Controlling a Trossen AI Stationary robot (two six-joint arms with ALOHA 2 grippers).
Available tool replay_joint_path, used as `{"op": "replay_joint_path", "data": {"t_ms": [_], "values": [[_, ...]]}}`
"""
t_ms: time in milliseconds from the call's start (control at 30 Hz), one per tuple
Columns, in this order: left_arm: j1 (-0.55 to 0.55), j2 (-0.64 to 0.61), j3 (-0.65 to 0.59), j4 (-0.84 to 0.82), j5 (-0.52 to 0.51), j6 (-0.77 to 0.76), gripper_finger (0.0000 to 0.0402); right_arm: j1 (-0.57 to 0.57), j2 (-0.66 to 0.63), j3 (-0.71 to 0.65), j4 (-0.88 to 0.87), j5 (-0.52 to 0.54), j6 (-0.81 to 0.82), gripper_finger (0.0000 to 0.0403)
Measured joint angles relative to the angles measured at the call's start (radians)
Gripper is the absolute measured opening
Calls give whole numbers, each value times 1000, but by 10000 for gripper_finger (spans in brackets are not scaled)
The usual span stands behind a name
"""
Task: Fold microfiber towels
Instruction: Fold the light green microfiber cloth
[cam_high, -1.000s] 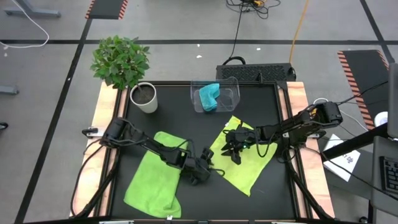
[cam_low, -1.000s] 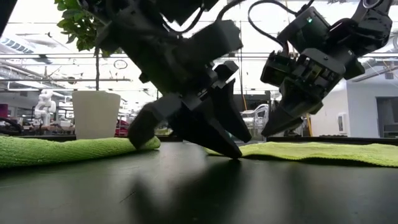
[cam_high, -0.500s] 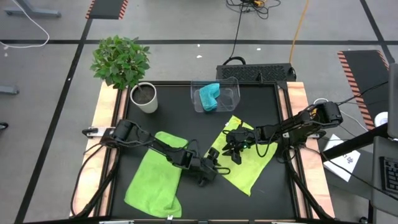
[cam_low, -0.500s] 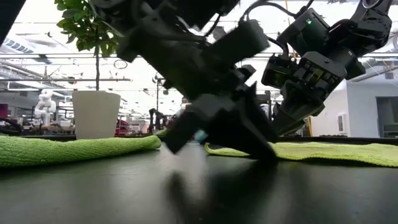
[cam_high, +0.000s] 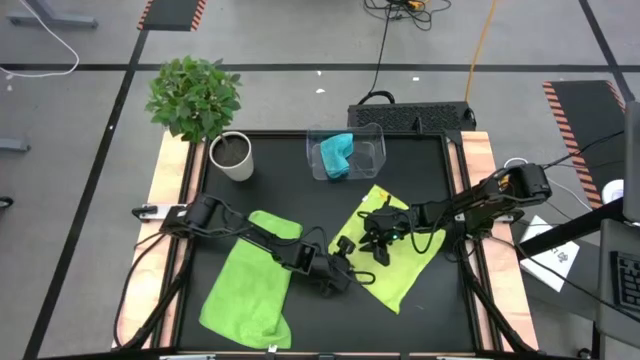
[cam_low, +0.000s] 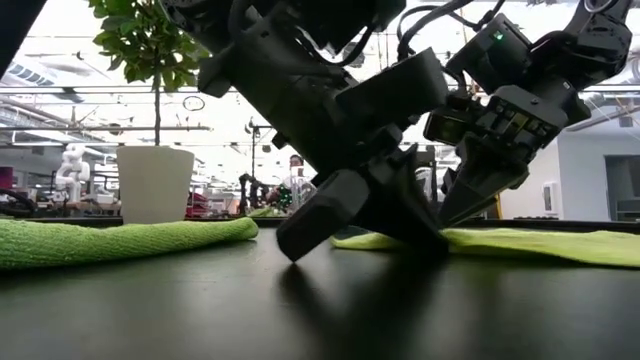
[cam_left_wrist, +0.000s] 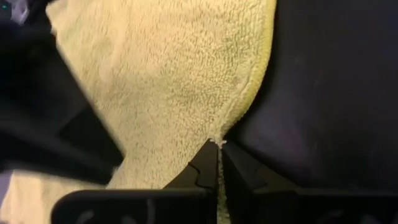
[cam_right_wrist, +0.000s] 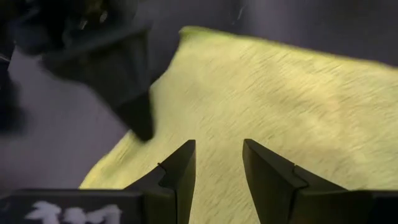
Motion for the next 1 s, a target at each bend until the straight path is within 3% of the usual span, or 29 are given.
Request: {"op": "replay_joint_path", "data": {"t_ms": [200, 533, 733, 1000], "values": [[-17, -79, -5, -198, -8, -46, 5, 51, -36, 0, -12, -1, 23, 125], [-37, -261, -10, -560, 206, -85, 3, 99, -75, 0, -41, 4, 38, 125], [-16, -357, -8, -529, 210, -23, 2, 99, -75, 0, -72, 6, 26, 125], [122, -421, -7, -414, 226, 37, 1, 103, -43, -6, -94, 53, 26, 125]]}}
